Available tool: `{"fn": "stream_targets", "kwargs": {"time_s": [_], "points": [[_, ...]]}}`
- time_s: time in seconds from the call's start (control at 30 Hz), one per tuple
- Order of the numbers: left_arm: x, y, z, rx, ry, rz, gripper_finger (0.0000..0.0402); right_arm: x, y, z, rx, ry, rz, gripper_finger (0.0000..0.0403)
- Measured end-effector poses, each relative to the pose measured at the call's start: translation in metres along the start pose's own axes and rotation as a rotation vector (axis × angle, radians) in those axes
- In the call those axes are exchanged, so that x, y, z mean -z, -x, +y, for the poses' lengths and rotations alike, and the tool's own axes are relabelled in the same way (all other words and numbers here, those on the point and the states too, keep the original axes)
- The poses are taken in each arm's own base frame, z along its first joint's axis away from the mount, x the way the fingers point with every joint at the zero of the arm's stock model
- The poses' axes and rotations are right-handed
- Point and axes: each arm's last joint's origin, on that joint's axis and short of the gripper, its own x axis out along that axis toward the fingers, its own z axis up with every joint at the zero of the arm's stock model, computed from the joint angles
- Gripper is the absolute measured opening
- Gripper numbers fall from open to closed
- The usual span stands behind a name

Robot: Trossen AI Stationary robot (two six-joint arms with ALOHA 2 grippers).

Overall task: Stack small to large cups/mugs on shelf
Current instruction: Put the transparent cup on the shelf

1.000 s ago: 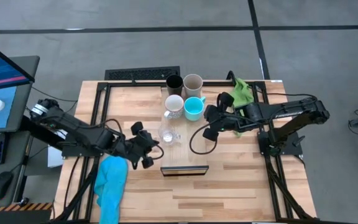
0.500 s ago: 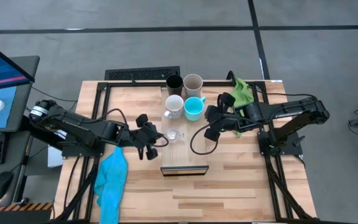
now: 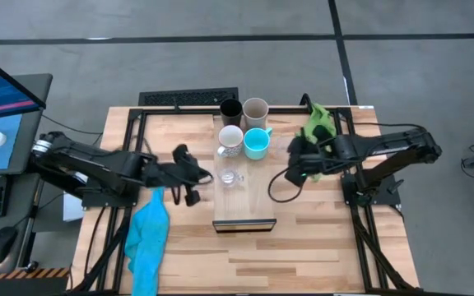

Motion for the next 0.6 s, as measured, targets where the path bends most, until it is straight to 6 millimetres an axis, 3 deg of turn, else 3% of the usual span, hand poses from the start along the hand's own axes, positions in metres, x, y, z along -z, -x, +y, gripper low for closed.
{"fn": "stream_targets", "kwargs": {"time_s": [0.3, 0.6], "points": [[-0.019, 0.064, 0.030, -0.056, 0.072, -0.235, 0.0000, 0.031, -0.018, -0.062, 0.062, -0.402, -0.029, 0.0137], [-0.019, 0.092, 0.045, -0.025, 0.161, -0.316, 0.0000, 0.030, -0.081, -0.099, -0.010, -0.485, 0.093, 0.0210]]}}
